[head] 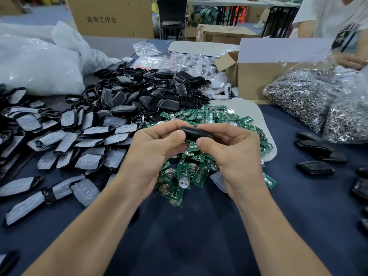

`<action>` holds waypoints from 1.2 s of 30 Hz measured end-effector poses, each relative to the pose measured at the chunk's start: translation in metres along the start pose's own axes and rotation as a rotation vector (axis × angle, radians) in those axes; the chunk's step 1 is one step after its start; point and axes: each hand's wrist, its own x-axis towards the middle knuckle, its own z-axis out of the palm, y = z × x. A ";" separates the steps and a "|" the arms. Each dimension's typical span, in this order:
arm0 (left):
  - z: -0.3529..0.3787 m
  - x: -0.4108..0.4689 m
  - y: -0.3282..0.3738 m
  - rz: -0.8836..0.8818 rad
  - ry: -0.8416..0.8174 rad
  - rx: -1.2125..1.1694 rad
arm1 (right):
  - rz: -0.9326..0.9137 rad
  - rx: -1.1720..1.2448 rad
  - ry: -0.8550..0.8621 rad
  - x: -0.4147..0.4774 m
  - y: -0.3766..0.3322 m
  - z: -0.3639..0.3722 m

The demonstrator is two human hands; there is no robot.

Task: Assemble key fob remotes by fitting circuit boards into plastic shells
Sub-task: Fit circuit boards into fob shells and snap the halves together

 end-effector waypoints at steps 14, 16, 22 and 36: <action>0.001 -0.001 -0.006 0.323 0.130 0.360 | -0.090 -0.338 0.050 -0.004 0.003 0.004; 0.001 -0.001 -0.005 0.311 0.137 0.368 | -0.069 -0.331 0.047 -0.003 0.004 0.003; 0.007 -0.010 -0.003 0.412 0.202 0.577 | -0.067 -0.613 -0.013 -0.007 0.008 0.008; 0.008 -0.006 -0.009 0.363 0.176 0.440 | 0.133 -0.172 -0.027 -0.001 0.005 0.002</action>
